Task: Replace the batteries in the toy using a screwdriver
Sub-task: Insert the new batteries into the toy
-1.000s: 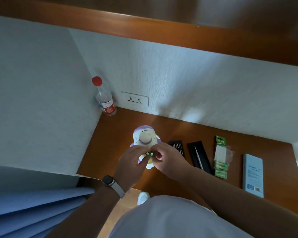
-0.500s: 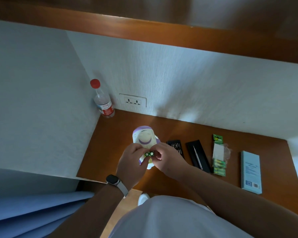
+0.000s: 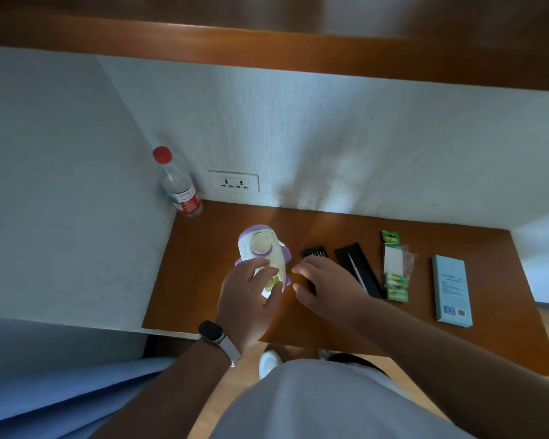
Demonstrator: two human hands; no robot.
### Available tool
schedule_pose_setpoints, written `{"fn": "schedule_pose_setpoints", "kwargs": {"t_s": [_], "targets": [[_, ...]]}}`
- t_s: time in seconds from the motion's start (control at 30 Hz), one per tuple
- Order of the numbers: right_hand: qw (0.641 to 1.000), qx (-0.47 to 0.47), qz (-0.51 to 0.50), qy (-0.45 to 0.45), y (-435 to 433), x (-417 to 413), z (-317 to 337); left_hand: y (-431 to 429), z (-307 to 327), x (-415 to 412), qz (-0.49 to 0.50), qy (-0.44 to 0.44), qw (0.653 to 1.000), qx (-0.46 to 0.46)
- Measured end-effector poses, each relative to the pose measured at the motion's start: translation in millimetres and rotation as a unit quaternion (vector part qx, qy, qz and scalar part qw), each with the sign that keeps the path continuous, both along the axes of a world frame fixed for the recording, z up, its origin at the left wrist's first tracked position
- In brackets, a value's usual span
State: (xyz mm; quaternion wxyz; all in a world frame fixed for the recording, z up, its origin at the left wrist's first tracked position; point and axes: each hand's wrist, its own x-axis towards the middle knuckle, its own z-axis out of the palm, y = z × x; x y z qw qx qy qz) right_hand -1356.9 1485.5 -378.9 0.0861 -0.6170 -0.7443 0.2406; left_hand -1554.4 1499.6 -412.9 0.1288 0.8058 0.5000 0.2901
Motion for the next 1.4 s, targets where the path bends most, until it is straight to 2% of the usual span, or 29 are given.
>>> {"fn": "schedule_pose_setpoints", "kwargs": {"t_s": [0.2, 0.47, 0.67, 1.1, 1.4], "targets": [[0.996, 0.027, -0.003, -0.087, -24, 41, -4, -6, 9, 26, -0.093, 0.051, 0.992, 0.063], [0.990, 0.006, -0.070, -0.119, -60, 113, -12, -7, -4, 104, -0.187, 0.122, 0.974, 0.027], [0.988, -0.014, -0.105, -0.111, -87, 175, -19, -16, -14, 165, -0.236, 0.170, 0.957, -0.021], [0.991, -0.017, -0.088, -0.095, -90, 274, -67, -27, -44, 254, -0.223, 0.303, 0.917, -0.131], [0.995, -0.018, -0.005, -0.097, -54, 290, -101, -40, -53, 277, -0.180, 0.363, 0.895, -0.184]]}}
